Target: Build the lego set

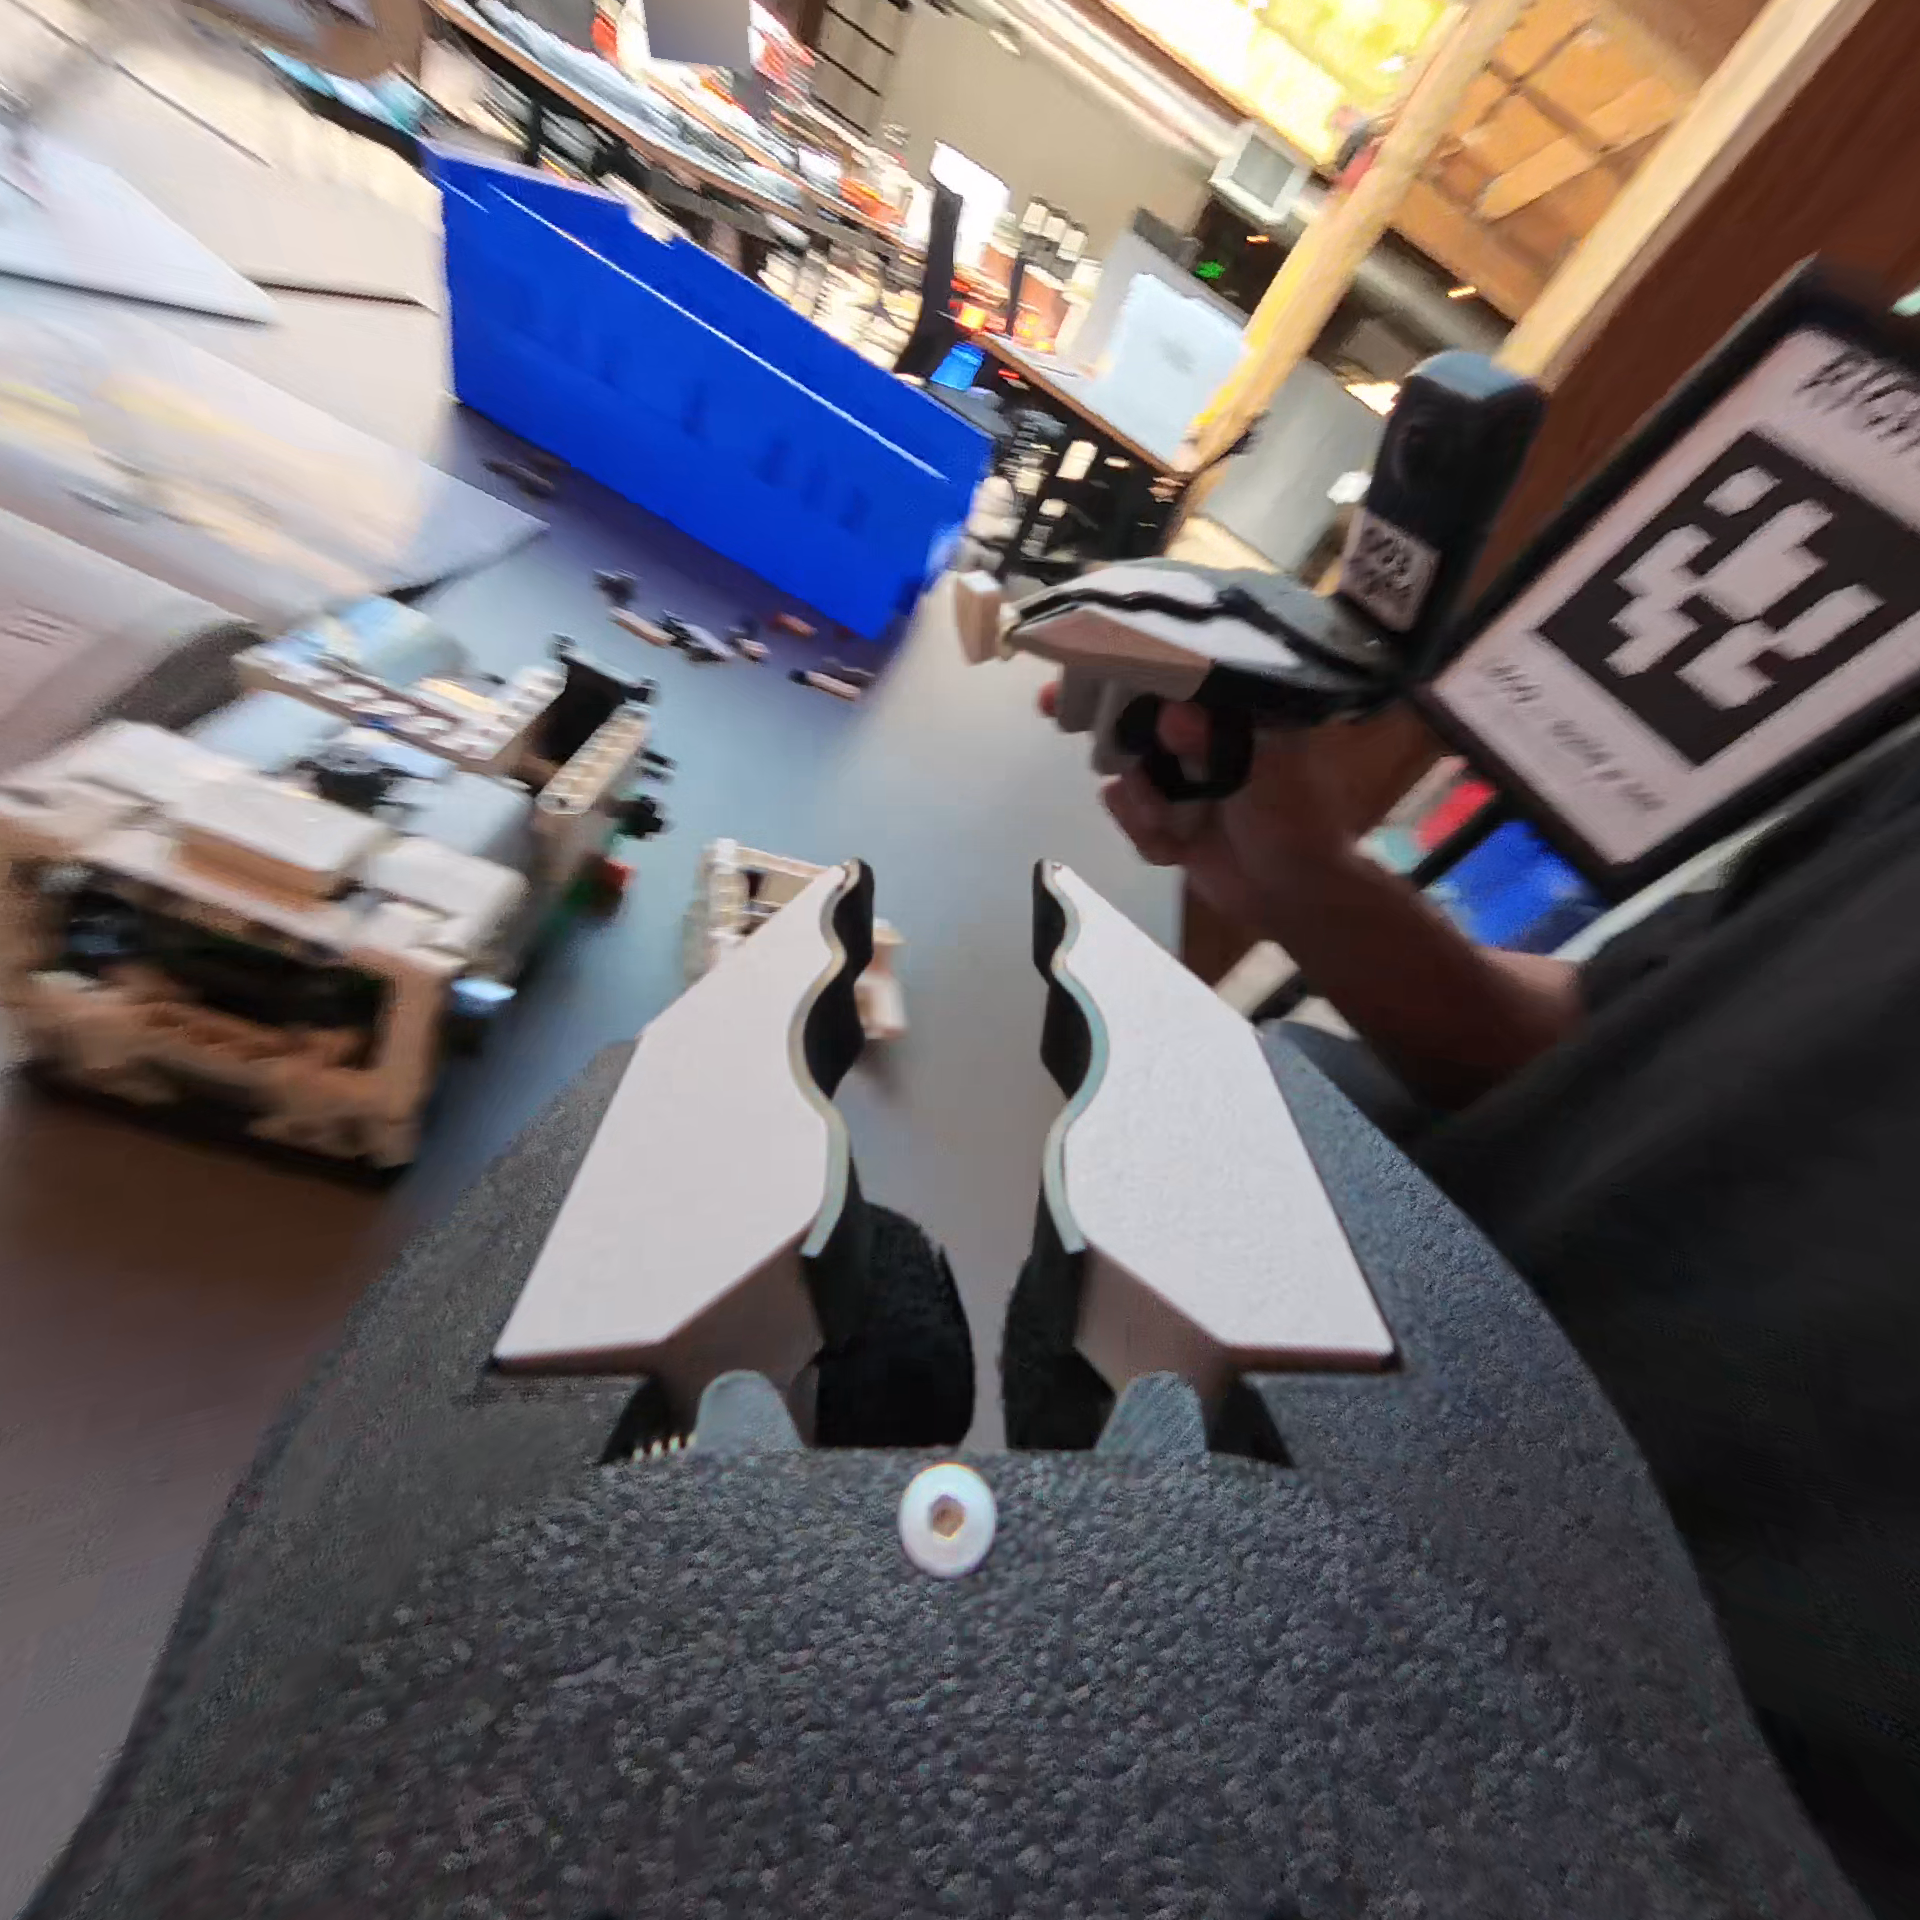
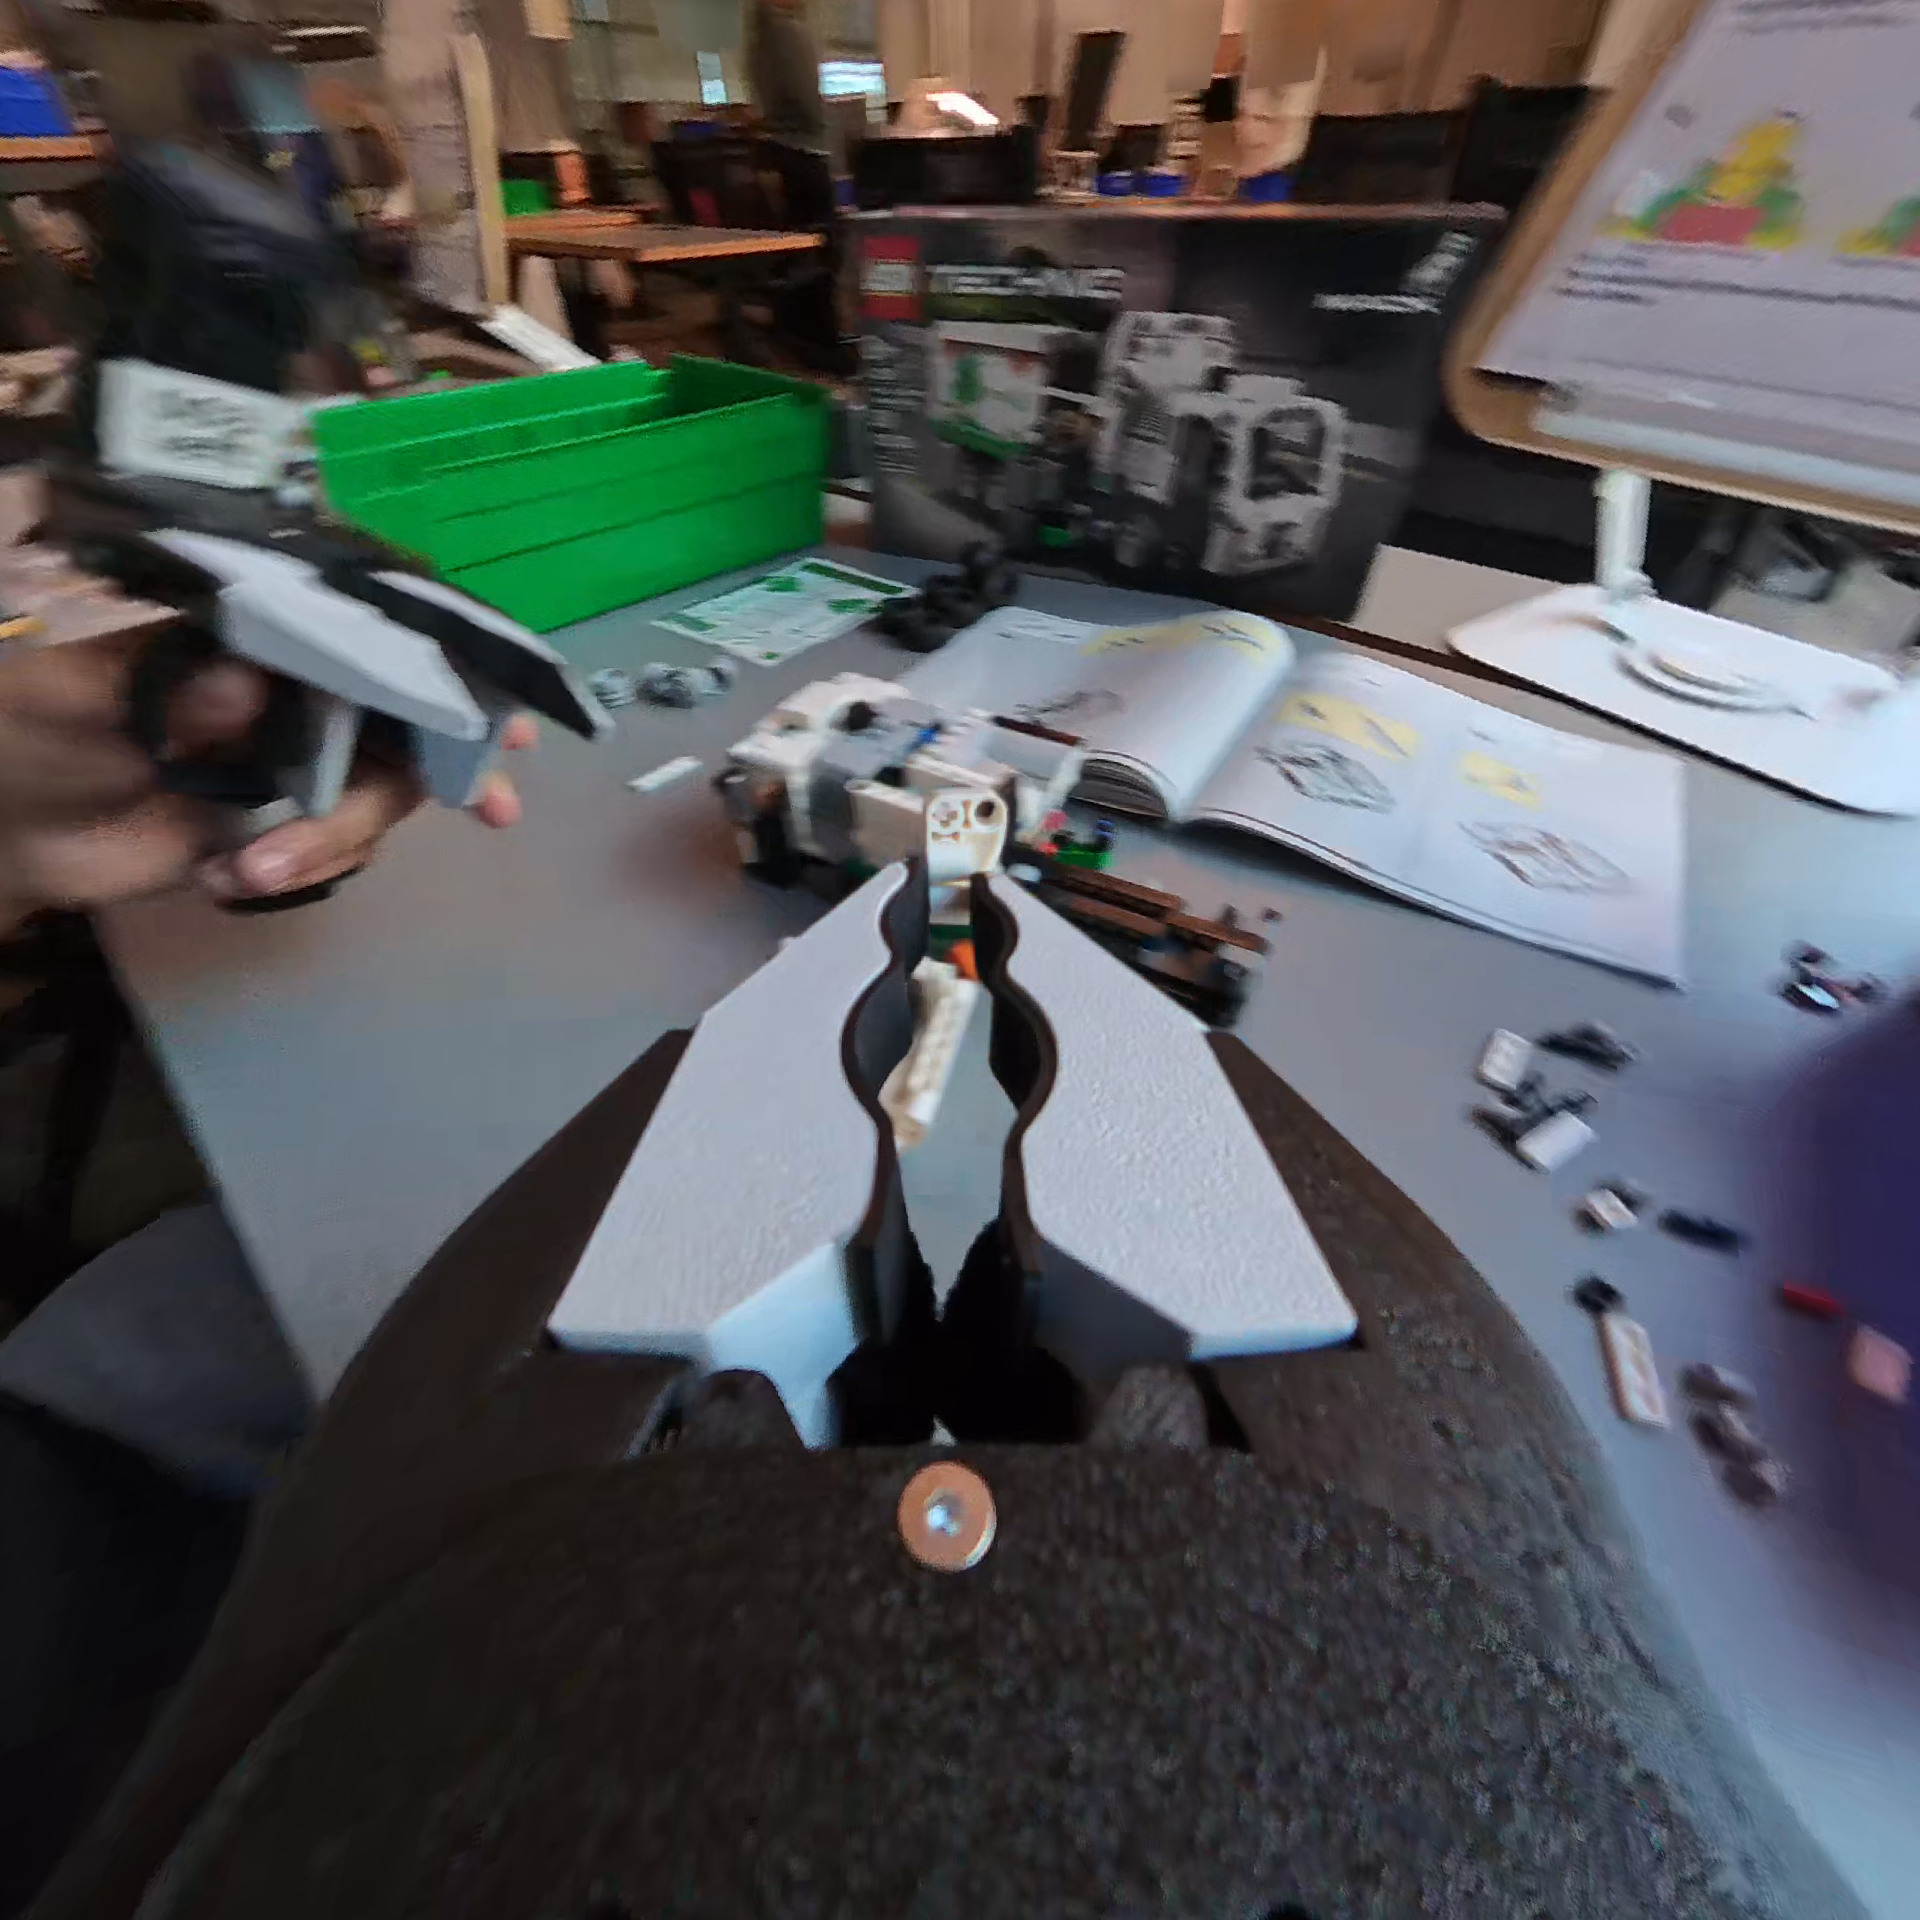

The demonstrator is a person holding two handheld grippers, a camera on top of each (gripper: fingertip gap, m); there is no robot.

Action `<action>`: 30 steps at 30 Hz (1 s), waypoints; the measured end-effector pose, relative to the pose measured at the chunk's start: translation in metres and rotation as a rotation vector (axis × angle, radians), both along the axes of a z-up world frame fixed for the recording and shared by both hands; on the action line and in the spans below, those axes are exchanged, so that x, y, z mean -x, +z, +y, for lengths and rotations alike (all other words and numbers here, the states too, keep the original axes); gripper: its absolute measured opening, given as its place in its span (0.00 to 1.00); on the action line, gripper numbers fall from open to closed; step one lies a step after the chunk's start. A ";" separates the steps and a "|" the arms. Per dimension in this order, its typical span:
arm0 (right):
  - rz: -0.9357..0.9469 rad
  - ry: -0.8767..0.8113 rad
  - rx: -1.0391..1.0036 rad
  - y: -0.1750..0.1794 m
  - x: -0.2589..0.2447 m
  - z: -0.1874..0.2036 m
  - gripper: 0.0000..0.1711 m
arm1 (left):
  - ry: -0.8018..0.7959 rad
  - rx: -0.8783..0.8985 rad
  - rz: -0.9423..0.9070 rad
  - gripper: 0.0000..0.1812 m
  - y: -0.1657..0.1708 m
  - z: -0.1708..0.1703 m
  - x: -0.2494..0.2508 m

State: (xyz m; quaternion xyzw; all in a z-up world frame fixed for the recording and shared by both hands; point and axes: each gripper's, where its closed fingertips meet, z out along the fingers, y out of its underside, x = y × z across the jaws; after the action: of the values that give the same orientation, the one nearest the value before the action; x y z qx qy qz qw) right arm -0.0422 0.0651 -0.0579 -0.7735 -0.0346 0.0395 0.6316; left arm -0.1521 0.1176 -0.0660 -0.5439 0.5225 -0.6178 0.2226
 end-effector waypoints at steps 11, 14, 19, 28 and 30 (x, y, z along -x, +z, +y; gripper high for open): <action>-0.086 -0.370 -0.044 -0.023 -0.104 0.022 0.04 | 0.505 -0.471 -0.037 0.15 -0.024 0.093 0.012; -0.104 -0.366 -0.012 -0.027 -0.112 0.031 0.04 | 0.519 -0.394 -0.032 0.15 -0.023 0.101 0.013; -0.099 -0.340 0.082 -0.045 -0.122 0.040 0.04 | 0.498 -0.244 0.010 0.15 -0.029 0.111 0.011; -0.097 -0.317 0.137 -0.058 -0.118 0.041 0.04 | 0.510 -0.143 0.001 0.14 -0.028 0.119 0.013; -0.101 -0.315 0.141 -0.058 -0.117 0.041 0.04 | 0.504 -0.152 0.016 0.14 -0.030 0.118 0.011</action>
State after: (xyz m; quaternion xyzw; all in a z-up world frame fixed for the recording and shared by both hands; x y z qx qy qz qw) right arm 0.0751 0.1058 -0.1164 -0.8128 0.0582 -0.0964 0.5716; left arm -0.1632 0.2355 -0.0963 -0.6437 0.4171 -0.4974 0.4054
